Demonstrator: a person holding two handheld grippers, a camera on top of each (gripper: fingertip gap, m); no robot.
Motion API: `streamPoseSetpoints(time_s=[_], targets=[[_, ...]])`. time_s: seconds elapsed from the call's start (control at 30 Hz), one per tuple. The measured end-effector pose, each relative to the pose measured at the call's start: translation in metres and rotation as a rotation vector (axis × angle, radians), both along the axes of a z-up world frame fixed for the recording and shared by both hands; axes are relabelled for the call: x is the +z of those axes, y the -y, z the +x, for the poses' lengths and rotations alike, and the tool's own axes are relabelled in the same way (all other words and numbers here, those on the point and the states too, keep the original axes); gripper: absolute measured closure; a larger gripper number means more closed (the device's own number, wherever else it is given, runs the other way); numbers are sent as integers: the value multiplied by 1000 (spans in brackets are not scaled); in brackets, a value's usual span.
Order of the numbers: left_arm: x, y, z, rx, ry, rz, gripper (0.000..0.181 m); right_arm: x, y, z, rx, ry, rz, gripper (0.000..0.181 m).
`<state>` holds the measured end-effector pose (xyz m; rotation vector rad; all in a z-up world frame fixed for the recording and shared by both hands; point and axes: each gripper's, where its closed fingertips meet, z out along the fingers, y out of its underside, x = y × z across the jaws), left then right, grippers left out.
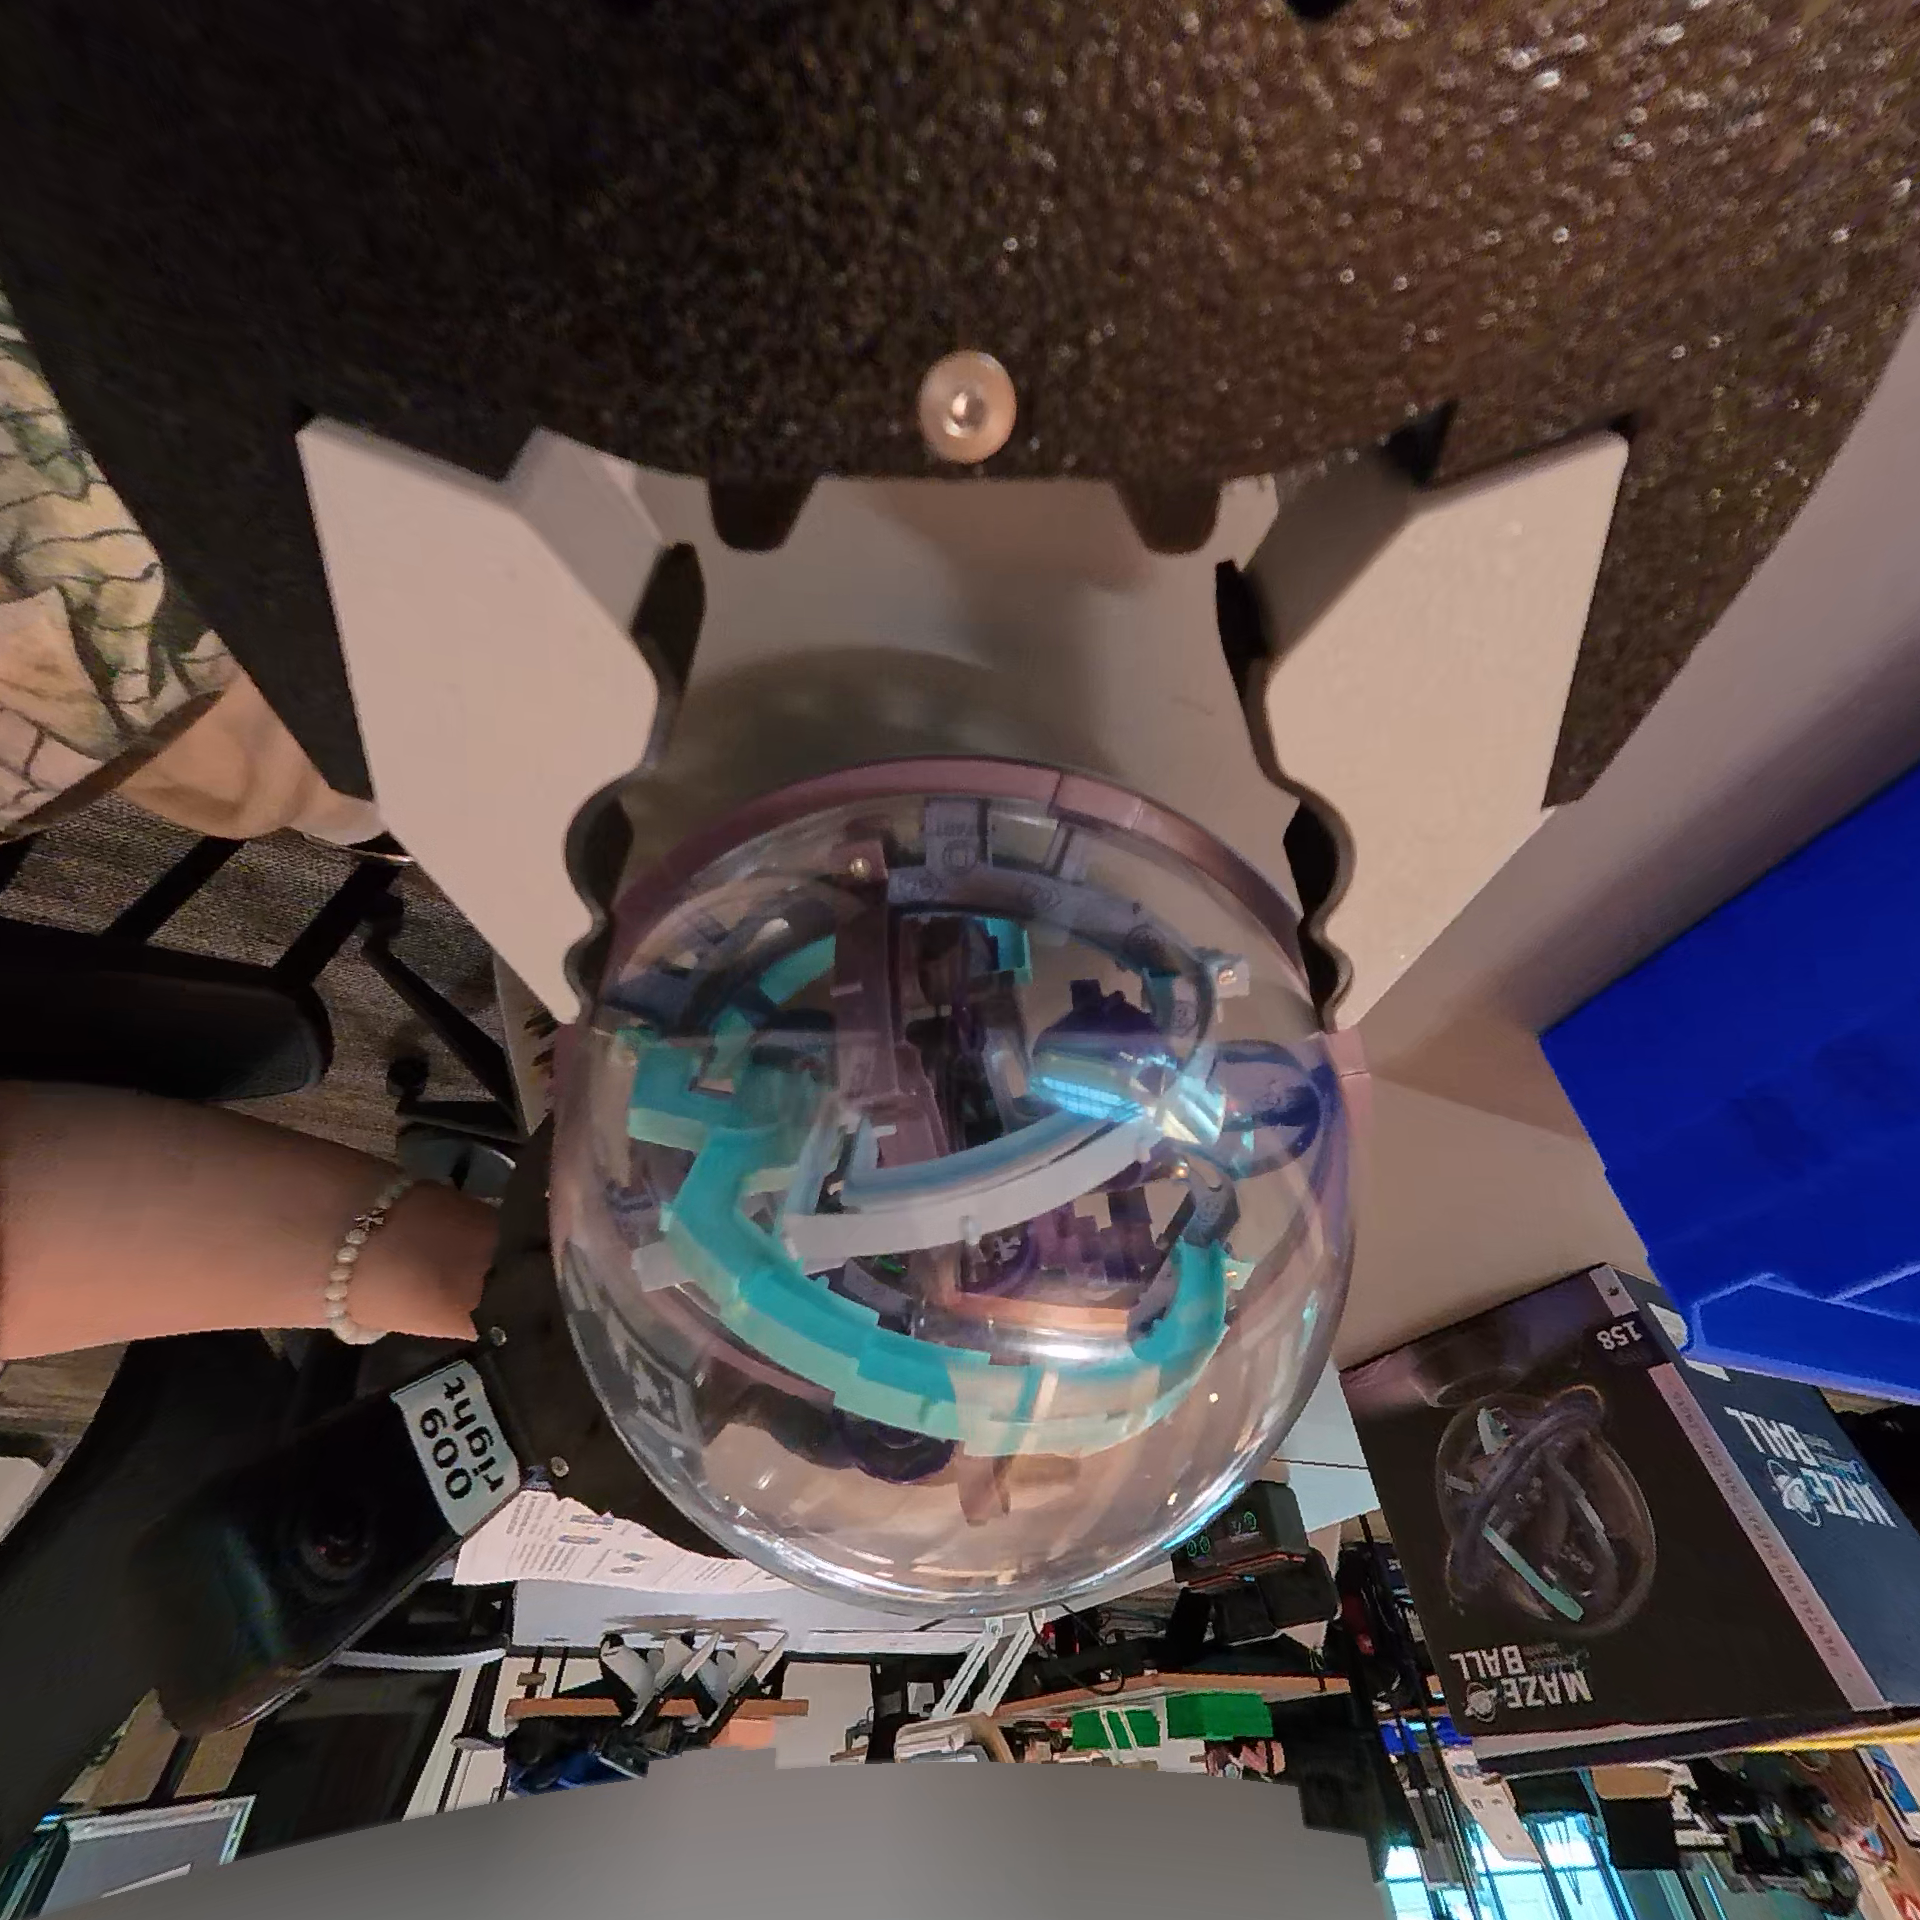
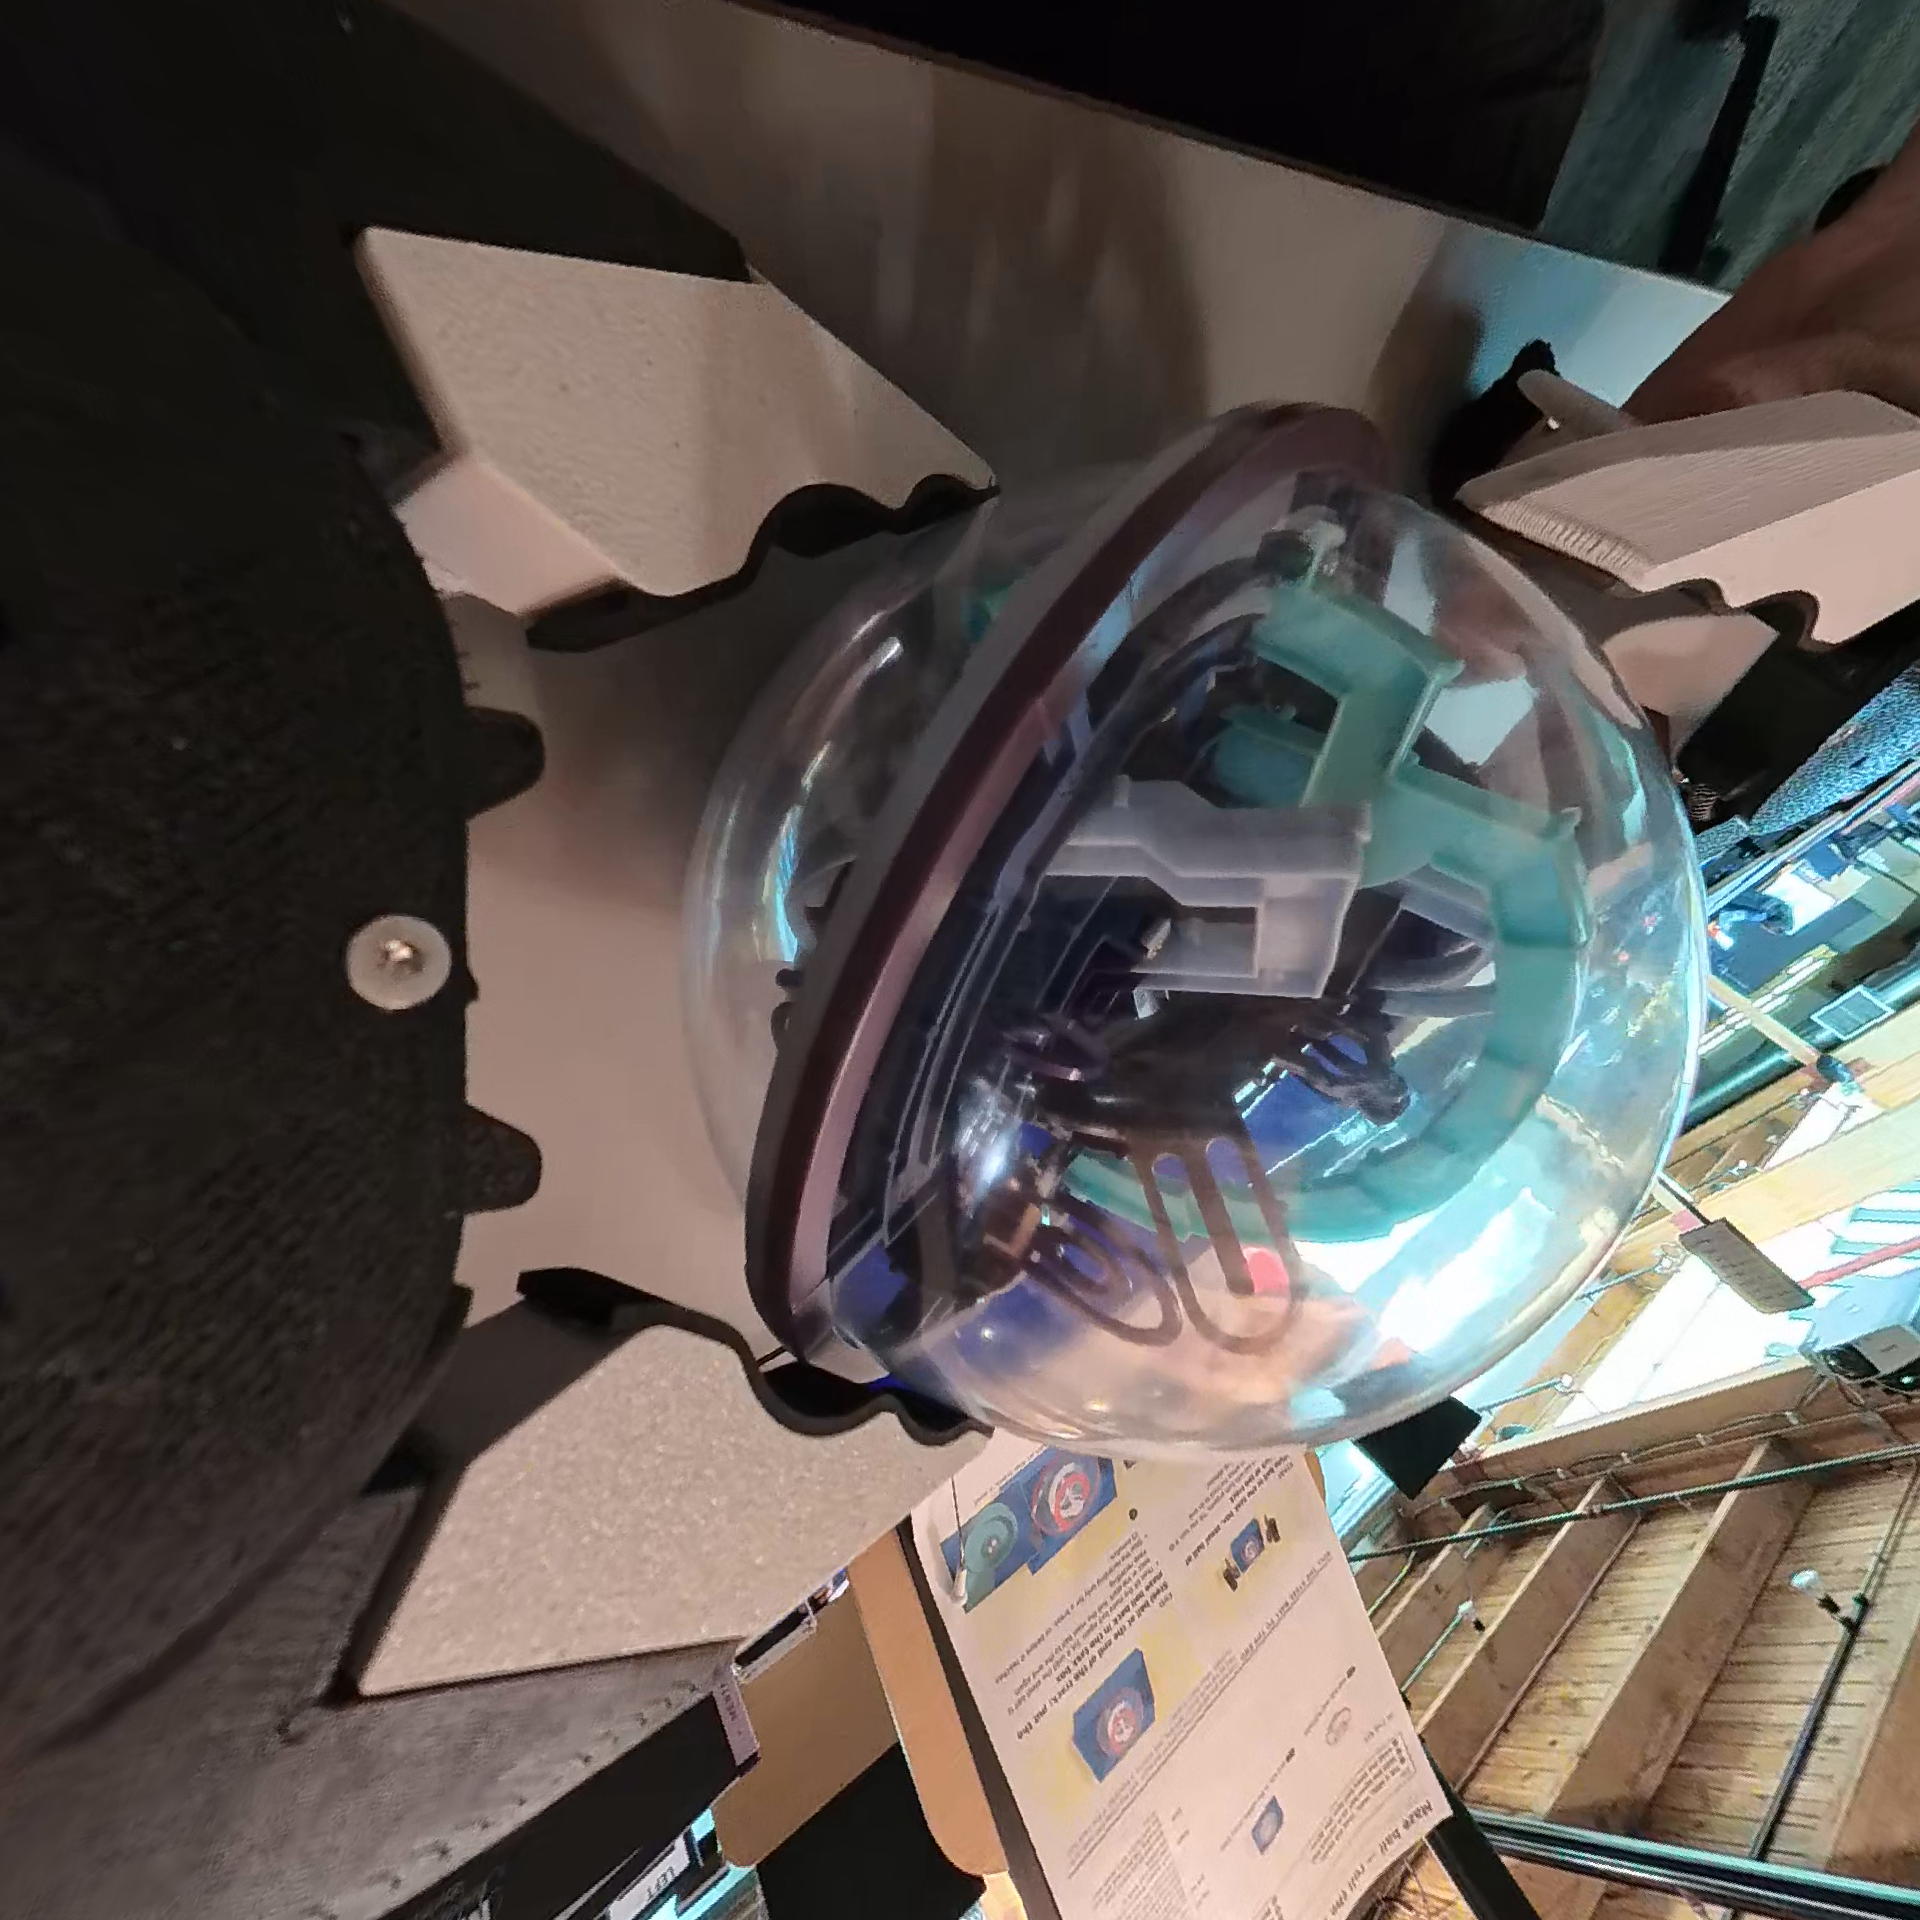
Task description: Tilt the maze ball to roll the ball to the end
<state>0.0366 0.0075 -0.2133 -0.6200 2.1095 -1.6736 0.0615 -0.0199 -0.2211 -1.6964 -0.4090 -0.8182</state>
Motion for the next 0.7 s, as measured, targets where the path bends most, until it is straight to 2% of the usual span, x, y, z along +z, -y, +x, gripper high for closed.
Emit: streamPoseSetpoints(time_s=[0.2, 0.53, 0.7], targets=[[3, 1, 1, 3, -22, -34, 54, 0, 1, 0, 3, 2, 3, 24], [19, 9, 9, 34, -185, -204, 48, 1, 5, 0, -18, 28, 4, 28], [26, 13, 12, 79, -293, -282, 37, 0, 5, -3, -23, 63, -12, 32]])
